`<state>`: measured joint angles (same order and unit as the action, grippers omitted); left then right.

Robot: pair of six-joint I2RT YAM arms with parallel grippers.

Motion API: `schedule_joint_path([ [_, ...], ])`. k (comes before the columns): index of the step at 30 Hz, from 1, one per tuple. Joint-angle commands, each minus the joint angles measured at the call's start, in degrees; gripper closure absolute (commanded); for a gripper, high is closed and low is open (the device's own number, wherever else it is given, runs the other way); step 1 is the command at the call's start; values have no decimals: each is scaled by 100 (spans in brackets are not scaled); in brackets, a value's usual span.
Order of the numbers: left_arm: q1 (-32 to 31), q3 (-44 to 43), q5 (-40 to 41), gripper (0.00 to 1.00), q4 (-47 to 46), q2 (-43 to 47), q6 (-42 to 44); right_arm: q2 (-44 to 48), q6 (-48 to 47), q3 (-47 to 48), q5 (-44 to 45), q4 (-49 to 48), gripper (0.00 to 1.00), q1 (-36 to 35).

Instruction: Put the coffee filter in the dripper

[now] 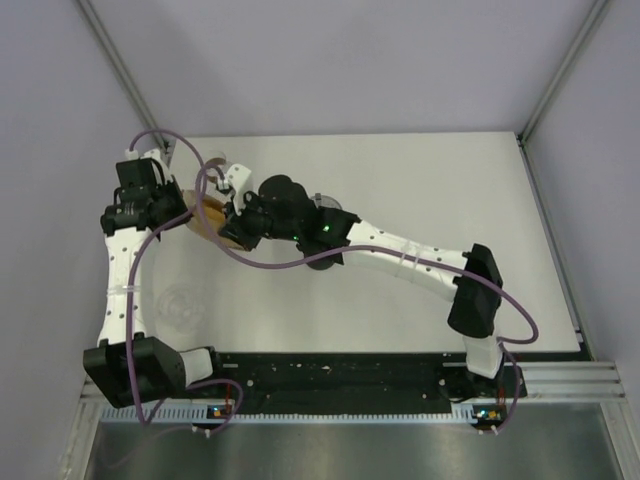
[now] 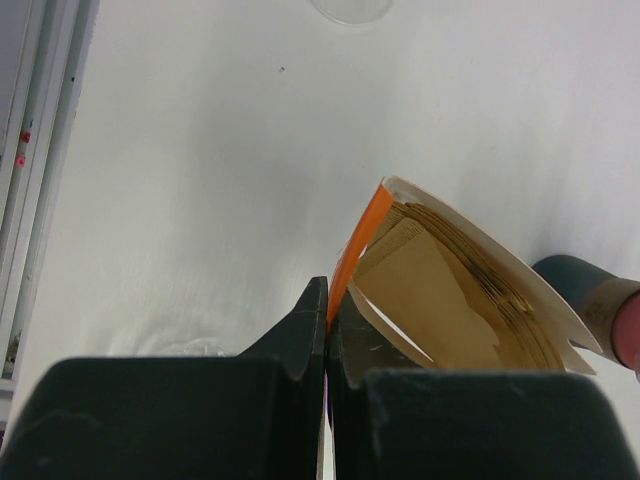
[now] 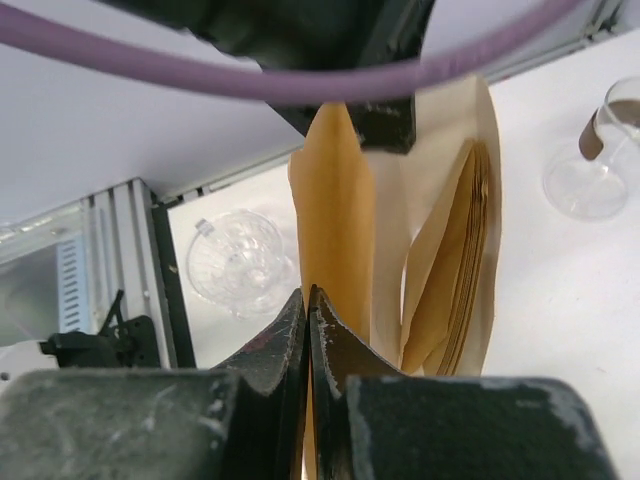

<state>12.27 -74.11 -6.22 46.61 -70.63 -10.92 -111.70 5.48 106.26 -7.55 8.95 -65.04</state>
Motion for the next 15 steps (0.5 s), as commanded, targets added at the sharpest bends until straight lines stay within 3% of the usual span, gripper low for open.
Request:
schedule_joint_path([
  [1,-14,133,182,100,-459,-117,125,552,103,18,-212,-131,100,-36],
  [8,-6,379,384,100,-846,-442,169,1167,-221,-96,-142,773,100,315],
  [15,-93,731,454,100,-1558,-899,195,1792,-1258,-61,737,2083,100,623],
])
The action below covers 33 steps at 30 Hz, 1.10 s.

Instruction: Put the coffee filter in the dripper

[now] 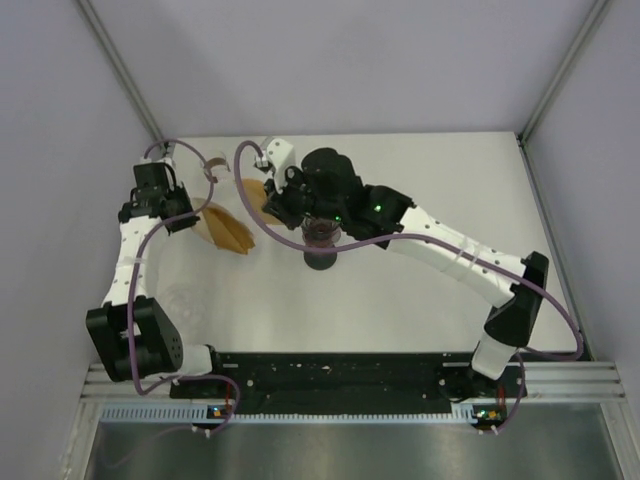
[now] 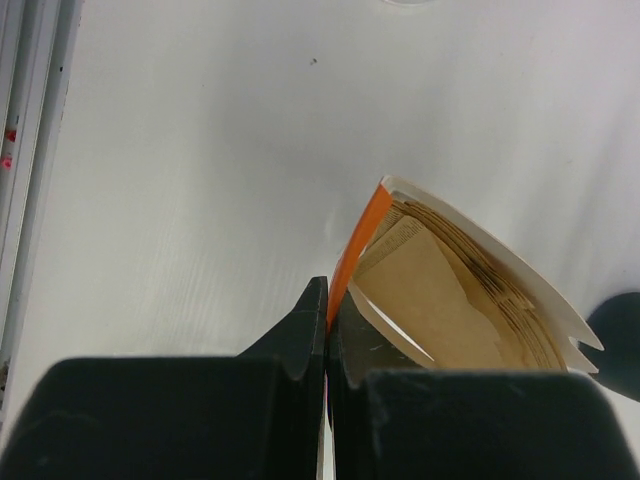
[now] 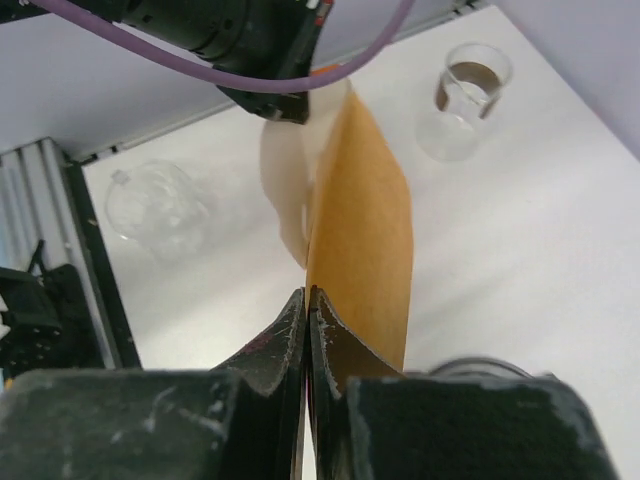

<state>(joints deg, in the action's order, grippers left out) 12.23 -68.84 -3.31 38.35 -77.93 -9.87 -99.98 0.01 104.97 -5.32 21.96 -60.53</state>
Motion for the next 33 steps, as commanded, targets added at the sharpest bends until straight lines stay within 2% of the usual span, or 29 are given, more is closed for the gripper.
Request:
schedule_joint_path([
  [1,-141,265,216,100,-828,-239,143,664,-800,94,515,958,100,243],
  [10,-528,757,595,100,-1540,-477,609,314,-1556,506,865,2268,100,542],
  [15,-546,881,498,100,-1585,-477,705,155,-1583,542,814,2357,100,779],
  [21,-546,907,366,77,-1471,-372,758,-21,-1583,551,603,2366,100,947],
  [26,-537,767,24,63,-1190,-293,785,-240,-1592,542,585,2366,100,982],
  [30,-529,696,-29,59,-1014,-188,820,-381,-1539,586,567,2366,100,1043],
  [33,-537,705,32,62,-978,-214,864,-460,-1504,612,401,2366,100,1044],
])
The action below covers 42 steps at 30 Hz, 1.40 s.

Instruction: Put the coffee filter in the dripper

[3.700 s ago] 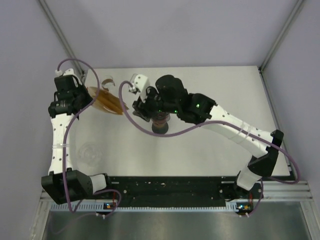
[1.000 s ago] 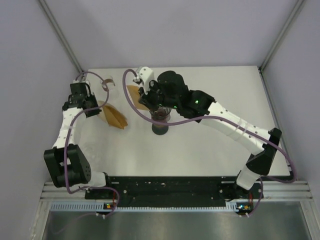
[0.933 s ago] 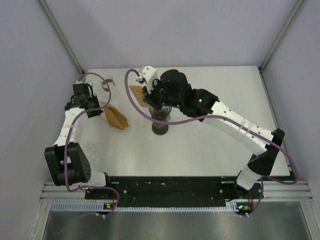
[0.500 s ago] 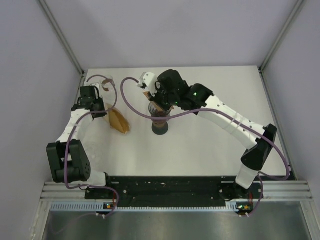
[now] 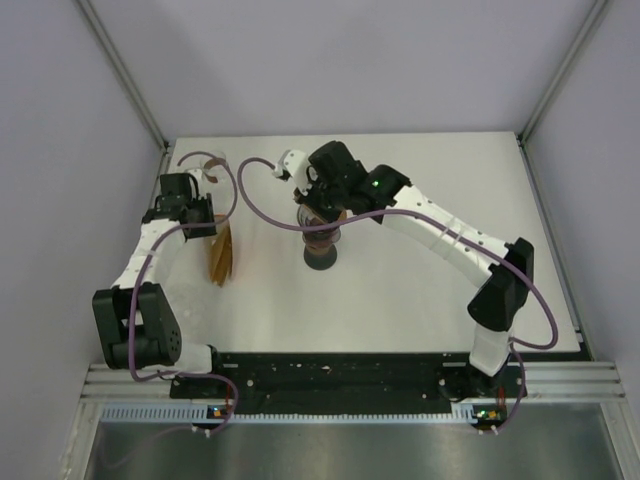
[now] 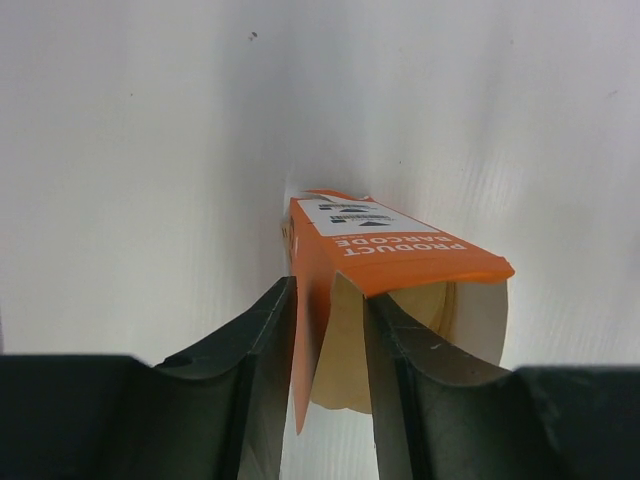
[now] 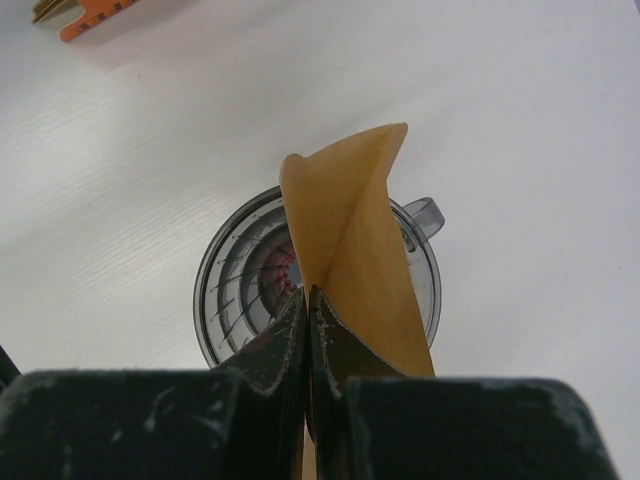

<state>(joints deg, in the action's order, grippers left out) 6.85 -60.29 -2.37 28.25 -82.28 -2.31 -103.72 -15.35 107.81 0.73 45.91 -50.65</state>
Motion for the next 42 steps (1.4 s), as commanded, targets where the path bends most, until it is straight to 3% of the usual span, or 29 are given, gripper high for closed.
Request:
schedule_joint_path([
  [1,0,-141,34,67,31,186,99,-104,41,320,-222,-30,100,64],
  [4,9,-176,411,79,75,2,151,-139,85,320,-231,-30,100,64],
  [10,0,-229,272,78,146,71,116,-104,112,258,-249,-30,100,64],
  [14,9,-246,343,100,102,142,55,-166,120,223,-258,-30,100,64],
  [20,18,-264,-316,100,128,160,-217,-271,164,170,-363,-30,100,126],
  [26,18,-194,-246,100,67,133,-156,-342,217,135,-512,-30,100,161],
  [29,18,-114,-299,91,-4,151,-147,-368,261,144,-583,-30,99,161],
  [32,18,-141,-281,81,40,116,-112,-351,296,170,-653,-30,89,152],
  [38,27,-228,-273,72,102,142,-86,-254,349,249,-793,-30,74,161],
  [42,27,-316,-334,57,216,177,-51,-157,366,363,-961,-30,61,161],
])
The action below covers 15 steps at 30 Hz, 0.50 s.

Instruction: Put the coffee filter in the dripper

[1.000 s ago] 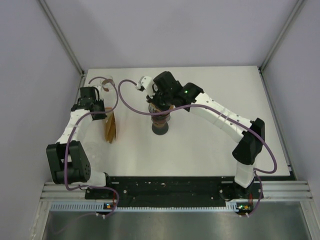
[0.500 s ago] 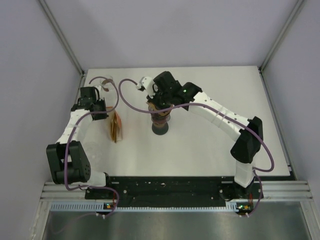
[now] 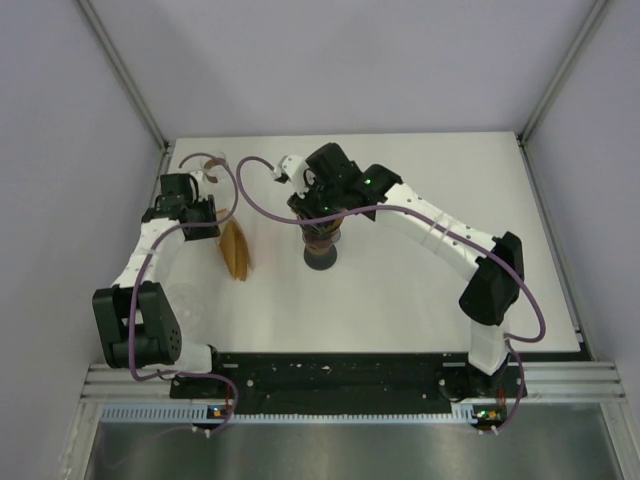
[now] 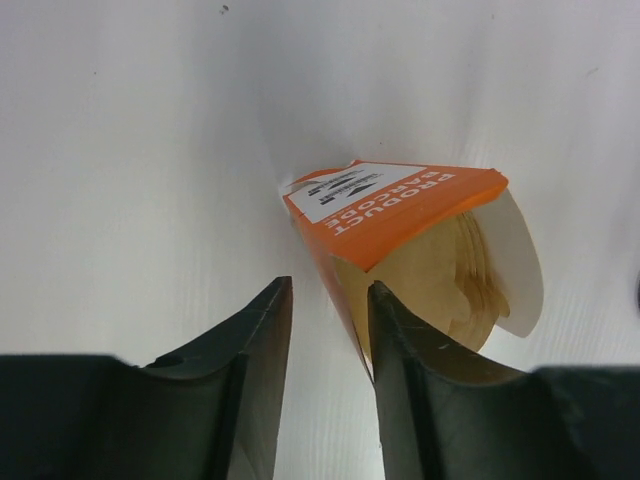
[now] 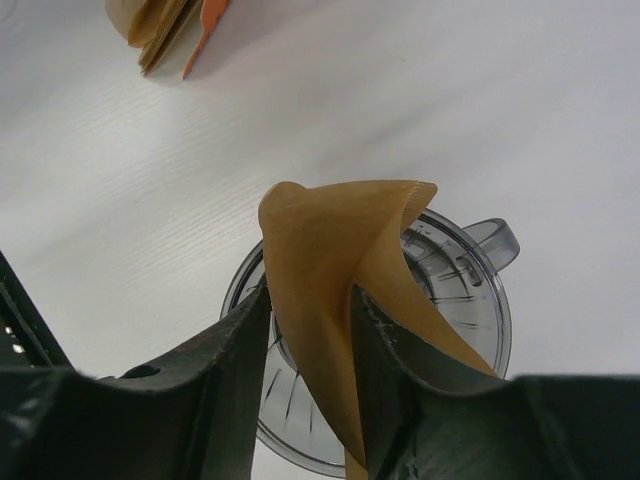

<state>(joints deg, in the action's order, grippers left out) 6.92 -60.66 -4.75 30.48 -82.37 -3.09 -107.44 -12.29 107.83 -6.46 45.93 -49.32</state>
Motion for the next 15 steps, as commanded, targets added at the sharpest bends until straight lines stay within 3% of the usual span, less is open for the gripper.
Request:
schedule_joint_path([
  [1,20,-305,-96,55,28,195,28,241,61,388,-251,-32,57,28],
  [9,29,-437,-166,41,230,274,90,425,78,502,-365,-32,38,28],
  [15,29,-499,-219,39,292,248,90,390,43,581,-251,47,35,28],
])
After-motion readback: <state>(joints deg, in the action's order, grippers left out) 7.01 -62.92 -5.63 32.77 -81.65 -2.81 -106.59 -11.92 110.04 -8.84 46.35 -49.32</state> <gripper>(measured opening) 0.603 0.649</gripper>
